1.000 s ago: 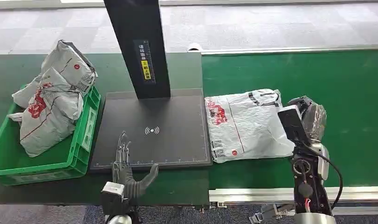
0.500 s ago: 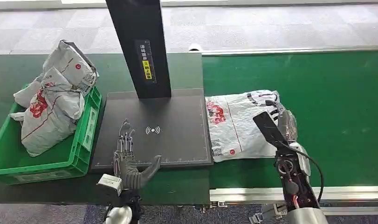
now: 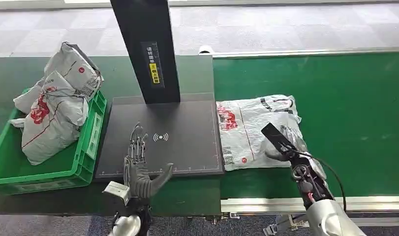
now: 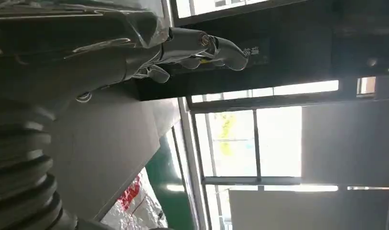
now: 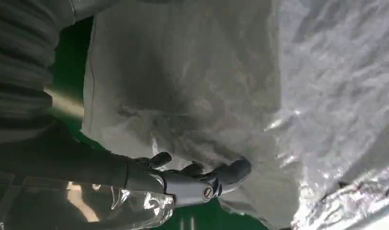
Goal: Moved the parcel from conveyor to table for the left to box.
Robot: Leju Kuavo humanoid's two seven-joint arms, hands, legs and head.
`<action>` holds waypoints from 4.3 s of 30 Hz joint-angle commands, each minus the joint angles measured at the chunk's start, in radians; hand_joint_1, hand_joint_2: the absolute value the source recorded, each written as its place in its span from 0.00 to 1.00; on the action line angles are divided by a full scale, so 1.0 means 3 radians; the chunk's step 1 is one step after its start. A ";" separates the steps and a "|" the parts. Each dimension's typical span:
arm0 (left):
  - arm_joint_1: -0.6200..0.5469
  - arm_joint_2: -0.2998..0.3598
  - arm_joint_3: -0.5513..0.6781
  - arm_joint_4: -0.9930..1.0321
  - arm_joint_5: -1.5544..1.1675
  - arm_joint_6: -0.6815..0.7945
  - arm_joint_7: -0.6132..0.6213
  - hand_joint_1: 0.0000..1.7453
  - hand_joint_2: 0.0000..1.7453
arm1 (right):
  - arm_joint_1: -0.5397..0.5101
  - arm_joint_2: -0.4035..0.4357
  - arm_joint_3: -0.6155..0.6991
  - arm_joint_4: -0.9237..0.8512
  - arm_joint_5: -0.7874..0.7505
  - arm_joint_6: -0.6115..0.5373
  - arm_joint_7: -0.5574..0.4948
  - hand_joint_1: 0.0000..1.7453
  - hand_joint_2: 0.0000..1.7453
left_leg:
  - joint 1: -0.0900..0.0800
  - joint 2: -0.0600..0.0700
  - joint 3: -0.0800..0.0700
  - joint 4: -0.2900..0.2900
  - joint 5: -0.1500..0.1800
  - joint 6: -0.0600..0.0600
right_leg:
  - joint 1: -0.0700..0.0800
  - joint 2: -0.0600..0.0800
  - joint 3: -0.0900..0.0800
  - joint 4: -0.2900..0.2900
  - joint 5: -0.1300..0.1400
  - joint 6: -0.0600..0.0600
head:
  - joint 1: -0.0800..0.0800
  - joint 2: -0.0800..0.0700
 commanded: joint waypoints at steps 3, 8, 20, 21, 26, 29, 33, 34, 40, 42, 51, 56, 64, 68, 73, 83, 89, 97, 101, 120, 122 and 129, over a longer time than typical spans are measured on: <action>-0.0136 0.0002 -0.0123 0.0256 0.0053 -0.0063 -0.0005 0.00 1.00 | -0.0006 0.0038 -0.0068 0.0568 0.0030 0.0292 0.0282 0.00 1.00 | 0.0002 -0.0001 0.0005 -0.0002 0.0000 0.0000 | 0.0002 -0.0002 0.0006 -0.0005 0.0000 -0.0002 | 0.0000 0.0000; -0.0176 -0.0013 -0.0141 0.0319 0.0062 -0.0110 -0.0010 0.00 1.00 | 0.0054 0.0027 -0.0103 0.0574 0.0061 0.0432 0.0404 0.00 1.00 | 0.0004 -0.0007 0.0005 -0.0004 0.0002 -0.0001 | 0.0005 -0.0008 0.0009 -0.0008 0.0001 -0.0004 | 0.0000 0.0001; -0.0085 -0.0010 -0.0071 0.0239 0.0071 -0.0048 -0.0036 0.00 1.00 | -0.0023 0.0079 -0.0159 0.0493 0.0098 0.0187 0.0154 1.00 1.00 | 0.0002 0.0001 0.0013 -0.0002 -0.0001 -0.0001 | 0.0002 0.0000 0.0014 -0.0004 0.0000 -0.0003 | 0.0000 0.0000; -0.0085 -0.0010 -0.0070 0.0238 0.0070 -0.0048 -0.0036 0.00 1.00 | -0.0019 0.0077 -0.0160 0.0497 0.0099 0.0188 0.0155 1.00 1.00 | 0.0003 -0.0001 0.0013 -0.0004 0.0001 -0.0001 | 0.0004 -0.0002 0.0015 -0.0007 0.0001 -0.0005 | 0.0001 0.0001; -0.0075 -0.0017 -0.0059 0.0222 0.0069 -0.0034 -0.0036 0.00 1.00 | -0.0020 0.0077 -0.0153 0.0482 0.0114 0.0106 0.0090 1.00 1.00 | 0.0001 0.0000 0.0013 -0.0002 0.0000 0.0000 | 0.0002 -0.0001 0.0014 -0.0004 -0.0001 -0.0002 | 0.0000 0.0001; -0.0031 -0.0030 0.0019 0.0119 0.0051 0.0027 -0.0021 0.00 1.00 | -0.0154 0.0134 -0.0185 0.0379 0.0125 -0.0177 -0.0273 1.00 1.00 | 0.0003 0.0004 0.0011 -0.0003 0.0000 0.0000 | 0.0003 0.0003 0.0012 -0.0006 0.0002 -0.0003 | 0.0000 0.0000; 0.0055 -0.0008 0.0138 -0.0041 0.0015 0.0118 -0.0005 0.00 1.00 | -0.0338 0.0260 -0.0236 0.0077 0.0090 -0.0581 -0.0839 1.00 1.00 | -0.0001 0.0017 -0.0001 0.0004 -0.0002 -0.0001 | -0.0001 0.0017 -0.0003 0.0004 0.0003 -0.0003 | 0.0001 0.0001; 0.0099 -0.0005 0.0177 -0.0109 -0.0005 0.0130 -0.0012 0.00 1.00 | -0.0317 0.0311 -0.0285 -0.0151 0.0020 -0.0639 -0.1048 1.00 1.00 | -0.0002 0.0022 -0.0002 0.0004 -0.0002 -0.0001 | -0.0002 0.0021 -0.0006 0.0006 0.0003 -0.0004 | 0.0000 0.0001; 0.0172 -0.0021 0.0281 -0.0251 -0.0156 0.0214 -0.0052 0.00 1.00 | 0.0934 0.0411 -0.0178 -0.3106 -0.0062 -0.0759 -0.1081 1.00 1.00 | 0.0003 -0.0001 0.0000 -0.0002 0.0001 -0.0002 | 0.0003 -0.0002 0.0000 -0.0001 -0.0001 -0.0004 | 0.0000 0.0000; 0.0178 -0.0037 0.0306 -0.0280 -0.0192 0.0243 -0.0052 0.00 1.00 | 0.1367 0.0385 -0.0156 -0.3907 -0.0113 -0.0908 -0.1112 1.00 1.00 | 0.0008 -0.0012 0.0000 -0.0001 -0.0001 -0.0002 | 0.0008 -0.0011 0.0004 -0.0002 -0.0005 -0.0005 | 0.0001 0.0000; 0.0180 -0.0084 0.0364 -0.0399 -0.0301 0.0319 -0.0052 0.00 1.00 | 0.1957 0.0449 0.0142 -0.4647 -0.0324 -0.1079 -0.1280 1.00 1.00 | 0.0008 -0.0024 -0.0008 0.0001 -0.0008 -0.0005 | 0.0007 -0.0020 0.0000 0.0001 -0.0015 -0.0006 | 0.0001 0.0001; 0.0116 -0.0069 0.0397 -0.0426 -0.0219 0.0426 -0.0052 0.00 1.00 | 0.1576 0.0569 0.0773 -0.4045 -0.0393 -0.0688 -0.1169 1.00 1.00 | 0.0009 0.0001 -0.0002 -0.0003 -0.0007 -0.0007 | 0.0009 0.0002 -0.0001 0.0000 -0.0008 -0.0010 | 0.0001 0.0000; 0.0052 0.0128 0.0631 -0.0601 -0.0104 0.0765 -0.0052 0.00 1.00 | 0.0966 0.0938 0.1384 -0.2501 -0.0614 -0.0231 -0.1140 1.00 1.00 | 0.0020 0.0030 0.0015 -0.0012 0.0001 -0.0016 | 0.0019 0.0027 0.0007 -0.0009 0.0004 -0.0018 | 0.0003 0.0000; 0.0074 0.0126 0.0635 -0.0623 -0.0110 0.0759 -0.0052 0.00 1.00 | 0.0969 0.0938 0.1400 -0.2544 -0.0603 -0.0245 -0.1113 1.00 1.00 | 0.0017 0.0007 0.0007 -0.0006 0.0001 -0.0015 | 0.0016 0.0005 0.0005 -0.0001 -0.0005 -0.0015 | 0.0001 0.0001; 0.0134 0.0080 0.0803 -0.0726 -0.0102 0.0822 -0.0052 0.00 1.00 | 0.0926 0.0963 0.1652 -0.2468 -0.0513 -0.0059 -0.0994 1.00 1.00 | 0.0017 0.0010 0.0003 -0.0005 -0.0001 -0.0014 | 0.0017 0.0009 0.0004 -0.0002 -0.0004 -0.0014 | 0.0003 0.0001; 0.0288 -0.0024 0.0953 -0.0863 -0.0197 0.0822 -0.0052 0.00 1.00 | 0.0872 0.0974 0.1562 -0.2193 -0.0370 -0.0290 -0.0697 0.00 1.00 | 0.0017 0.0003 0.0002 -0.0006 0.0001 -0.0014 | 0.0016 0.0001 0.0004 -0.0003 -0.0005 -0.0014 | 0.0001 0.0001; 0.0249 -0.0035 0.0917 -0.0995 -0.0007 0.0515 -0.0052 0.00 1.00 | 0.0962 0.0867 0.1387 -0.2328 -0.0750 -0.0206 -0.1044 0.00 1.00 | 0.0019 -0.0006 0.0001 -0.0004 0.0001 -0.0013 | 0.0018 -0.0007 0.0006 -0.0004 -0.0007 -0.0014 | 0.0001 0.0001; 0.0026 0.0122 0.0179 -0.0552 -0.0647 -0.0170 0.0555 0.00 1.00 | 0.1191 0.0781 0.1083 -0.3070 -0.1411 0.0006 -0.1674 0.00 1.00 | 0.0016 -0.0023 -0.0003 -0.0004 0.0005 -0.0013 | 0.0016 -0.0025 0.0006 -0.0003 -0.0009 -0.0013 | 0.0003 0.0000; -0.0088 0.0018 -0.0046 -0.0225 -0.1024 -0.0679 0.0644 0.00 1.00 | 0.1767 0.0687 0.0751 -0.4647 -0.1862 -0.0355 -0.2325 0.00 1.00 | 0.0014 -0.0033 -0.0005 -0.0001 0.0005 -0.0013 | 0.0013 -0.0034 0.0003 -0.0002 -0.0012 -0.0013 | 0.0002 0.0001; -0.0074 0.0041 -0.0025 -0.0270 -0.1024 -0.0685 0.0641 0.00 1.00 | 0.1763 0.0695 0.0778 -0.4600 -0.1853 -0.0361 -0.2305 0.00 1.00 | 0.0017 -0.0001 0.0009 -0.0004 -0.0005 -0.0016 | 0.0015 0.0000 0.0008 -0.0006 -0.0008 -0.0014 | 0.0001 0.0000; -0.0074 0.0041 -0.0025 -0.0270 -0.1024 -0.0685 0.0641 0.00 1.00 | 0.1763 0.0695 0.0778 -0.4600 -0.1853 -0.0361 -0.2305 0.00 1.00 | 0.0015 0.0001 0.0008 -0.0003 -0.0006 -0.0017 | 0.0014 0.0003 0.0005 -0.0002 -0.0008 -0.0013 | 0.0001 0.0001; -0.0074 0.0041 -0.0025 -0.0270 -0.1024 -0.0685 0.0641 0.00 1.00 | 0.1763 0.0695 0.0778 -0.4600 -0.1853 -0.0361 -0.2305 0.00 1.00 | 0.0017 -0.0001 0.0008 -0.0004 -0.0005 -0.0017 | 0.0015 0.0001 0.0006 -0.0005 -0.0007 -0.0015 | 0.0001 0.0001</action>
